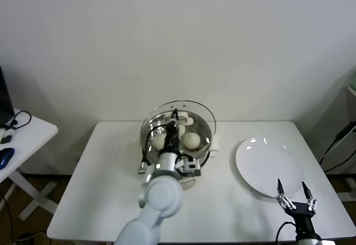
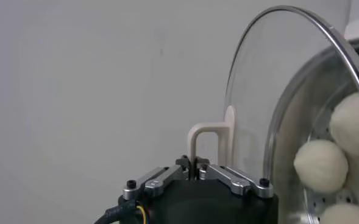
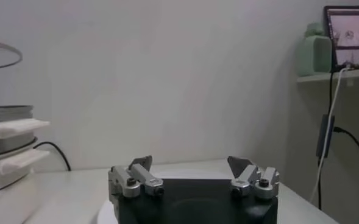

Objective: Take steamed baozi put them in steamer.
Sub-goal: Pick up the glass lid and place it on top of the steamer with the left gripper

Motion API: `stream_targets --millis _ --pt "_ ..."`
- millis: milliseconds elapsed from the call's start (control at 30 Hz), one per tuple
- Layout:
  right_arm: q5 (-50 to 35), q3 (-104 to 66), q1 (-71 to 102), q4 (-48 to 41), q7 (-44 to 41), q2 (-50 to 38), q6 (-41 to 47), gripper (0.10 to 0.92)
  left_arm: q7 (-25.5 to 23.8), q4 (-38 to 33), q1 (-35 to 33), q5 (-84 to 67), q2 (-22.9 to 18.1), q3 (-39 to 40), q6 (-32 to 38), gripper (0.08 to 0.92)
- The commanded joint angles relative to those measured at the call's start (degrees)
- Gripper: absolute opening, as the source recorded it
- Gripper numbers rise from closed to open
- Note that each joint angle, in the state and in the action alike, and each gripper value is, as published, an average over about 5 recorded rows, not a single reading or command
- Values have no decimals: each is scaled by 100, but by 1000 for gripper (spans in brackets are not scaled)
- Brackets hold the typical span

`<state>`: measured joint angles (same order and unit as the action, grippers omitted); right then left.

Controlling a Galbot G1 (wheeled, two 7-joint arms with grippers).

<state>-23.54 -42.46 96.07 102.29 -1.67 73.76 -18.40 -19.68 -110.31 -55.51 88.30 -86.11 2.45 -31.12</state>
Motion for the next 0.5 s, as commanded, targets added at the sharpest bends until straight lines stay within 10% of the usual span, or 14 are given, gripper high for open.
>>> stream_targets --millis 33,500 --pt "-54 -38 27 12 -6 -39 -12 823 276 724 162 277 -411 198 50 138" --pt "-61 -88 42 20 -32 -36 -11 823 373 863 -34 302 -362 58 90 138"
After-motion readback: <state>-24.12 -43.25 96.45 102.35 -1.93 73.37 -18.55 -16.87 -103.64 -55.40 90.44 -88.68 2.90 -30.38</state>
